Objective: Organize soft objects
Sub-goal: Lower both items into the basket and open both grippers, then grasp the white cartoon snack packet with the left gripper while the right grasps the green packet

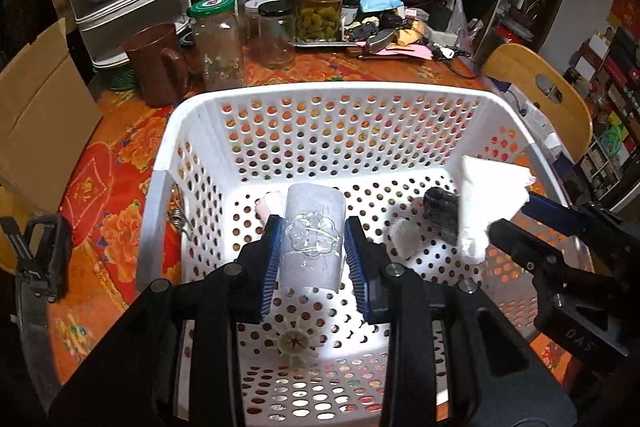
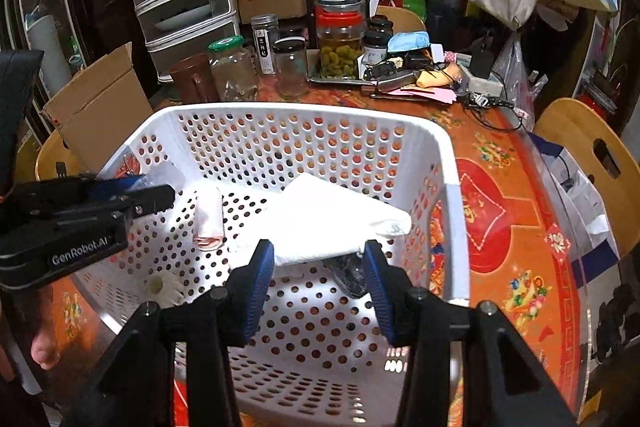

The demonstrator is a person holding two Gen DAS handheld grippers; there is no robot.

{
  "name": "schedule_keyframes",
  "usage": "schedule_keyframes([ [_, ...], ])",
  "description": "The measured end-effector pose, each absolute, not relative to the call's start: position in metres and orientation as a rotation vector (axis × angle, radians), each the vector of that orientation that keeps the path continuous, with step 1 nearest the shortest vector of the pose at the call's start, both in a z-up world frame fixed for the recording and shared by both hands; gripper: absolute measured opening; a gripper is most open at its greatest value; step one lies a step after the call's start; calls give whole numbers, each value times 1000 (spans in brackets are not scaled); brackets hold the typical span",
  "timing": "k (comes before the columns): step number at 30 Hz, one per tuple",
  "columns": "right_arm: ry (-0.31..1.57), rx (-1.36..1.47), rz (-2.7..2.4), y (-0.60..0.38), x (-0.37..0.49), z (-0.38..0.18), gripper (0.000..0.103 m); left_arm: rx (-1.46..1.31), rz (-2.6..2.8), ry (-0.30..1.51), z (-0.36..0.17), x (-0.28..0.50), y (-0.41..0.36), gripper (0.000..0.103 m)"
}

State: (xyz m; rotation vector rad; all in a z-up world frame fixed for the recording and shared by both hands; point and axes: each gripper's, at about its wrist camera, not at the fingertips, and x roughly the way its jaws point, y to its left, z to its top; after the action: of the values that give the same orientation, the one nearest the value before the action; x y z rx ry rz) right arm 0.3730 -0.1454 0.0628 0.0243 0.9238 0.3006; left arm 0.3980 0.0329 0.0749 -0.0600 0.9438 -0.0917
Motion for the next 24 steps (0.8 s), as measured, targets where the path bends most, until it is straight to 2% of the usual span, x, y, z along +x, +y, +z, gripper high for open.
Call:
schedule_keyframes([
  [1, 914, 45, 311, -147, 372, 65, 52, -59, -98, 937, 75, 397, 32, 53],
  [2, 913, 53, 314, -148, 371, 66, 55, -55, -98, 925, 77, 394, 32, 82],
  [3, 907, 56, 311, -148, 369, 68, 59, -51, -93, 905, 80, 390, 33, 96],
  [6, 878, 61, 318, -151, 359, 77, 67, -79, -110, 851, 93, 373, 38, 97],
  [11, 804, 135, 338, -172, 304, 93, 68, -70, -115, 772, 113, 293, 54, 97],
  [13, 758, 144, 339, -180, 263, 91, 77, -72, -108, 745, 110, 258, 63, 102],
  [15, 735, 158, 332, -185, 232, 81, 83, -99, -113, 724, 97, 224, 74, 103],
  [18, 778, 186, 332, -183, 197, 52, 83, -103, -98, 781, 60, 206, 77, 103],
  [24, 871, 219, 337, -171, 167, 3, 83, -98, -95, 919, -2, 229, 67, 103],
])
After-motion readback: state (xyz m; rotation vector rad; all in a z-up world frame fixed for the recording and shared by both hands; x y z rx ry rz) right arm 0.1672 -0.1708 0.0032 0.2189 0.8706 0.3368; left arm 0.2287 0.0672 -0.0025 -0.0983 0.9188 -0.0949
